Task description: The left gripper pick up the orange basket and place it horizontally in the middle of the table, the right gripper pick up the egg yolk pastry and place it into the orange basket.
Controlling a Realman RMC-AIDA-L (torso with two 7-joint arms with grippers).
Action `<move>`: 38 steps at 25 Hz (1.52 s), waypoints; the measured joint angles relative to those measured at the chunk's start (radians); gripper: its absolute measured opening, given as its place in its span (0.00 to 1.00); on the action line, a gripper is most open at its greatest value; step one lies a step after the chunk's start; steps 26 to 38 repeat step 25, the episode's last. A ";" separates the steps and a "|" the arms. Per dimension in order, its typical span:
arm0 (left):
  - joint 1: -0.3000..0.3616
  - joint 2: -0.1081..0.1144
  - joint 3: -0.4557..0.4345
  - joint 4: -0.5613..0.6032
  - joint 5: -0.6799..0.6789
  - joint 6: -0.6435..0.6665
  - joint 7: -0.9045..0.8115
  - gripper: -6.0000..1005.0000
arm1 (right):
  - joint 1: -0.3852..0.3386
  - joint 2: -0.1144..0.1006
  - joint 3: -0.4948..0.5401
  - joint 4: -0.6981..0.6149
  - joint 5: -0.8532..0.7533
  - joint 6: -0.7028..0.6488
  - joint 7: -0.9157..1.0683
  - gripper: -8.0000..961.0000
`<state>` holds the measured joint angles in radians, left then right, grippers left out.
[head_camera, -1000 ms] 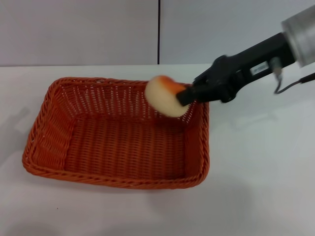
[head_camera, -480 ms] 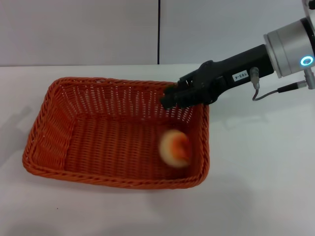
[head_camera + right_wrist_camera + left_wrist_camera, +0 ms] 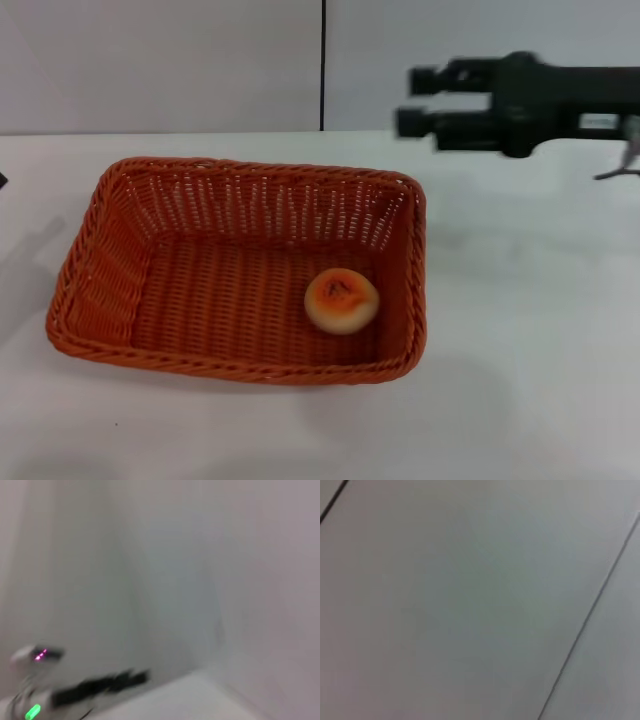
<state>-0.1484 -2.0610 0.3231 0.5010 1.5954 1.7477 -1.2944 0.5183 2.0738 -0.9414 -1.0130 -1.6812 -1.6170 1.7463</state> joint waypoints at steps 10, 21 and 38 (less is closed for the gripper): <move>0.011 0.002 -0.115 -0.134 -0.001 0.010 0.313 0.74 | -0.218 0.000 0.194 0.471 0.444 0.034 -0.690 0.70; 0.026 0.001 -0.188 -0.271 -0.001 -0.015 0.623 0.74 | -0.186 0.004 0.255 0.867 0.669 0.037 -1.234 0.70; 0.033 -0.001 -0.248 -0.333 0.000 -0.029 0.684 0.74 | -0.151 0.005 0.290 0.914 0.677 0.035 -1.331 0.70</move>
